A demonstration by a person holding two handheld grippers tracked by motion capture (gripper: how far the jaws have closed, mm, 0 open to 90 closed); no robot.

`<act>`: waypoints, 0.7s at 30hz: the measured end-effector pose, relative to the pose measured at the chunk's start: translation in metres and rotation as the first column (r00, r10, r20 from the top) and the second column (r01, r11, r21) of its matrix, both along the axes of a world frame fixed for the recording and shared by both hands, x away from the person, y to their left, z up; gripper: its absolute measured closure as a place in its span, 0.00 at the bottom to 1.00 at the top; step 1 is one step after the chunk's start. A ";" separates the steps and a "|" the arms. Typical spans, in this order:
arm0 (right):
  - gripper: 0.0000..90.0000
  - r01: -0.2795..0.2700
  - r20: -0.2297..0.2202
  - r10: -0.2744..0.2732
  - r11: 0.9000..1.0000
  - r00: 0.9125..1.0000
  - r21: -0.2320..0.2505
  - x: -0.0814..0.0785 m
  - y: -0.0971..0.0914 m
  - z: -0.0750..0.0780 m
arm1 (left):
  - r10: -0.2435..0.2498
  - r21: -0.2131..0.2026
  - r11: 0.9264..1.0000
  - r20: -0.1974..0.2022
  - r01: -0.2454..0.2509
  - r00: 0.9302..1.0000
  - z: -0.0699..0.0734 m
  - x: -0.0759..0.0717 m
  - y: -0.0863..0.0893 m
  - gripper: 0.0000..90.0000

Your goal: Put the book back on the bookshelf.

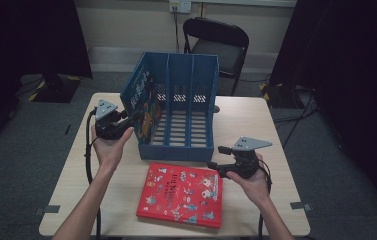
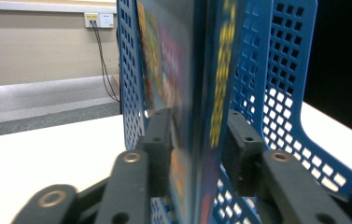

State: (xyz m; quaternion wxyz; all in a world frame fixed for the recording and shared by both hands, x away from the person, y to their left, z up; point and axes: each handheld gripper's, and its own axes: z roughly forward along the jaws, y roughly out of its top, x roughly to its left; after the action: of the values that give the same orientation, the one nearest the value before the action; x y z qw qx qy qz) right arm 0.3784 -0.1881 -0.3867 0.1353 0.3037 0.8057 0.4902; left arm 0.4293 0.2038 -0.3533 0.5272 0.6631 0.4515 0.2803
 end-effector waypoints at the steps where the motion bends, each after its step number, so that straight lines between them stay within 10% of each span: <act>1: 0.32 0.000 0.000 0.000 1.000 1.000 0.000 0.000 0.000 0.000 | -0.007 0.003 1.000 -0.008 0.007 1.000 -0.002 -0.001 0.000 0.77; 9: 0.32 0.000 -0.006 0.000 1.000 1.000 -0.002 0.001 0.002 -0.002 | -0.077 0.107 0.991 -0.077 0.085 0.994 -0.026 -0.005 0.004 0.82; 21: 0.32 -0.006 -0.009 0.006 1.000 1.000 -0.006 0.002 0.006 -0.003 | -0.085 0.099 0.991 -0.070 0.092 0.994 -0.027 0.000 -0.001 0.84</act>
State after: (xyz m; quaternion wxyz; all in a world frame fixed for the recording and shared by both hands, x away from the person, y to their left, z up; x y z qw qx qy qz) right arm 0.3807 -0.1823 -0.3900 0.1312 0.3029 0.8087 0.4869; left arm 0.4293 0.2027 -0.3800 0.4894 0.7174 0.4236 0.2576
